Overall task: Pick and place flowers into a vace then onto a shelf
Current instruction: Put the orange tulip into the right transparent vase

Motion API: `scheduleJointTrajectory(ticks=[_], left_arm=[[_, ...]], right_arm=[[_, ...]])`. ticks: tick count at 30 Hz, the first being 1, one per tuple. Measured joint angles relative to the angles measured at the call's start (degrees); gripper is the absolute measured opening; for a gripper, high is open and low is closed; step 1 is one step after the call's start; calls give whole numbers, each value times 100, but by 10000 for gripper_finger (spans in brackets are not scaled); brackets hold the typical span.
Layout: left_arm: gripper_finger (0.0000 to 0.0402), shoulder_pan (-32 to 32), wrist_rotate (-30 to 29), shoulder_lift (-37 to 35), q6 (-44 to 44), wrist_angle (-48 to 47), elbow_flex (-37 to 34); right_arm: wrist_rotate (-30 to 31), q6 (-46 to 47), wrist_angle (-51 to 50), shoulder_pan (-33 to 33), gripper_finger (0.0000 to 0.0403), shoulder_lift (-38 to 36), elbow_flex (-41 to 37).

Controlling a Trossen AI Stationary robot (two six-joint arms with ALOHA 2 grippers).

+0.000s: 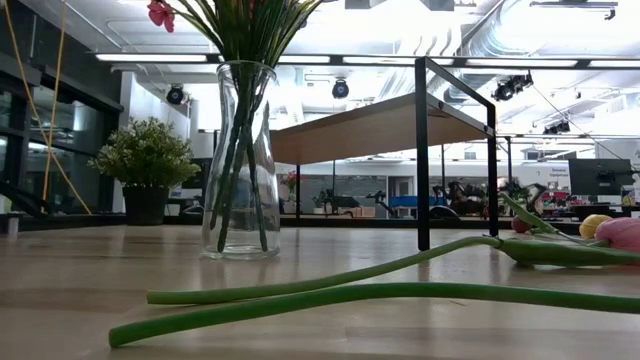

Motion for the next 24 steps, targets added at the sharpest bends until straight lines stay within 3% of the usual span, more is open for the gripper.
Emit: scheduleJointTrajectory(ticks=[10,24], left_arm=[[145,0,3,0,0,7,0],[145,0,0,0,0,-39,0]], right_arm=[[-297,135,603,0,135,-2,-670],[-490,154,582,13,135,-236,-719]])
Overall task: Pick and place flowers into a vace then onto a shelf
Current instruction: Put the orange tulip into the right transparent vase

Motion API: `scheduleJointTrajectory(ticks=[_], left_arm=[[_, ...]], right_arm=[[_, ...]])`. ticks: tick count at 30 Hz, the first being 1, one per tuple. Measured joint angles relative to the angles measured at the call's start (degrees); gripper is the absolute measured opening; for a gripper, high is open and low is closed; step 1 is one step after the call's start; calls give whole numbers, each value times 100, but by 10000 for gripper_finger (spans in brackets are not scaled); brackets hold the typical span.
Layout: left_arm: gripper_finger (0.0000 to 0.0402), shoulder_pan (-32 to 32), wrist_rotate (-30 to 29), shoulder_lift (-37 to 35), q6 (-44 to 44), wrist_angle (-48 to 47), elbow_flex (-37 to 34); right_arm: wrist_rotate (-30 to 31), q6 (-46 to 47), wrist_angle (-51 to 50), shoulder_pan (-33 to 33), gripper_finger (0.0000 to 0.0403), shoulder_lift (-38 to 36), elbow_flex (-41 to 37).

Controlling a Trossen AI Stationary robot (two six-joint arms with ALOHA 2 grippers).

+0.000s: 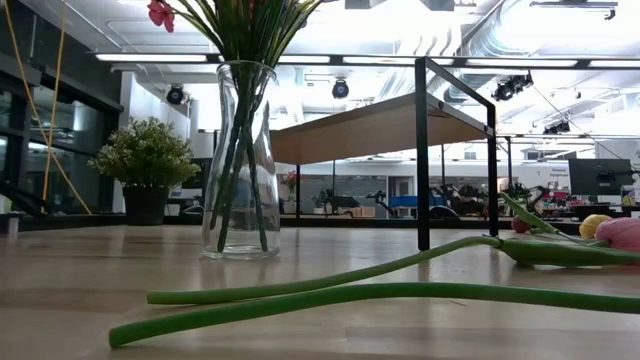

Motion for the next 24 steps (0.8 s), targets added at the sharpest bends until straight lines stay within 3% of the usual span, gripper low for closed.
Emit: scheduleJointTrajectory(ticks=[24], left_arm=[[145,-2,-161,0,-20,10,0]], right_arm=[[492,-509,-474,-39,135,-50,2]])
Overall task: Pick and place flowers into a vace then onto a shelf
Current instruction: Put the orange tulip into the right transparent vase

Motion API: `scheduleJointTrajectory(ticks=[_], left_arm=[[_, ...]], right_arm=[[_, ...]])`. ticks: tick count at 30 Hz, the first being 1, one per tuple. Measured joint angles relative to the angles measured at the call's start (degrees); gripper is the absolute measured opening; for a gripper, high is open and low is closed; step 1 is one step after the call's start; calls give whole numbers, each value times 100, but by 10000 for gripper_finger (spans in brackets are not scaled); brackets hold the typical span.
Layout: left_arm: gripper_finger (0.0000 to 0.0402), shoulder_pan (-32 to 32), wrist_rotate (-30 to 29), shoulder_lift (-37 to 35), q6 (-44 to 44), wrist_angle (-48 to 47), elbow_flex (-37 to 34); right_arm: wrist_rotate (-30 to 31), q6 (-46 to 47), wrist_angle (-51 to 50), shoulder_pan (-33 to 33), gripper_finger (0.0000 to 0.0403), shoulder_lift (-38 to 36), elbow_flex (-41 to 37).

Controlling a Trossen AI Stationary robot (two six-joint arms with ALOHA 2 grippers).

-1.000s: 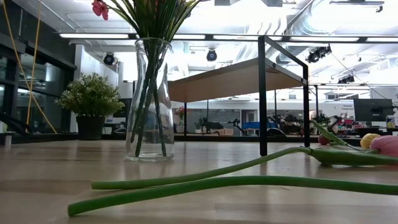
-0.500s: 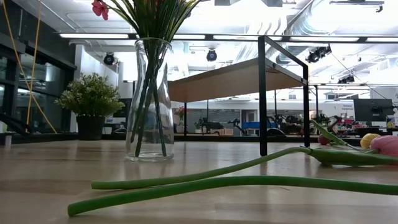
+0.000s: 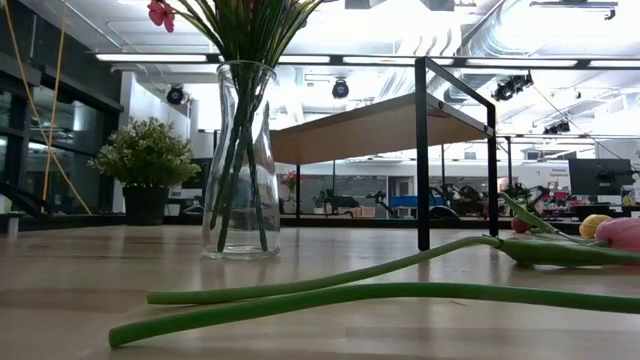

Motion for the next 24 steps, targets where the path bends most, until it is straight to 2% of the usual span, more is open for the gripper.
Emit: scheduleJointTrajectory(ticks=[5,14,24], left_arm=[[145,0,2,0,0,0,0],[145,0,38,0,-2,4,0],[145,0,47,0,-2,-2,0]], right_arm=[[84,-1,59,0,135,2,-63],[-221,55,460,-19,135,11,-558],[-345,147,421,-28,135,11,-564]])
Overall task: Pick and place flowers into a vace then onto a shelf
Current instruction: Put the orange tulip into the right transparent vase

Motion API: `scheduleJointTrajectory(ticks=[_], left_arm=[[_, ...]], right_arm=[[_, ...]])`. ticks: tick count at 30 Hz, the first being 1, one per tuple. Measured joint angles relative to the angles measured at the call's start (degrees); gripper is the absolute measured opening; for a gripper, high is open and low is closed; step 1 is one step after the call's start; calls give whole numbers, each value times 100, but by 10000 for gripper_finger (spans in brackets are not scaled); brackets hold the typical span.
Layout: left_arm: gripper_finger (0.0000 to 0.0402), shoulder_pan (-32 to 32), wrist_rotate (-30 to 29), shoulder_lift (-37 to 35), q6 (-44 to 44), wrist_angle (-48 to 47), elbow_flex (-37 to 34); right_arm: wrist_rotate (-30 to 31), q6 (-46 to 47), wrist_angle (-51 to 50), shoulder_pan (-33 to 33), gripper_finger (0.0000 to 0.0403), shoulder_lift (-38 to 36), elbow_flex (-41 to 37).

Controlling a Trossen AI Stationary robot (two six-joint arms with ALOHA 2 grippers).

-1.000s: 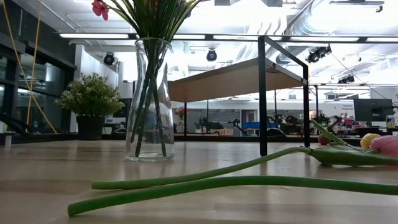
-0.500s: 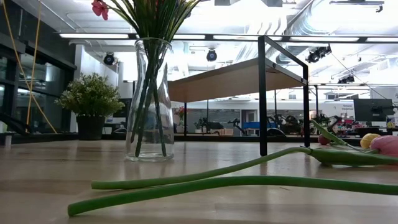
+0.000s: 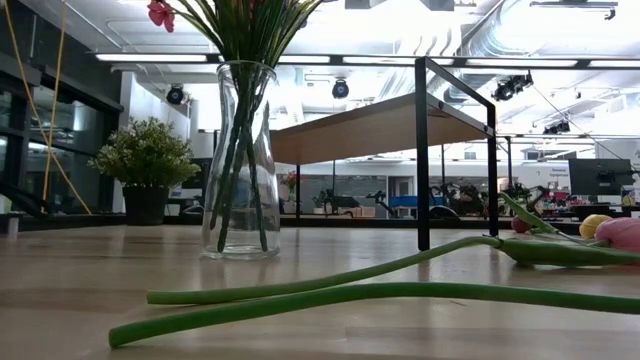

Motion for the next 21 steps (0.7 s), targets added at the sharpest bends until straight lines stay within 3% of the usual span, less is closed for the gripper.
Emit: scheduleJointTrajectory(ticks=[21], left_arm=[[145,2,3,0,104,6,0]], right_arm=[[174,-44,-338,-26,135,0,0]])
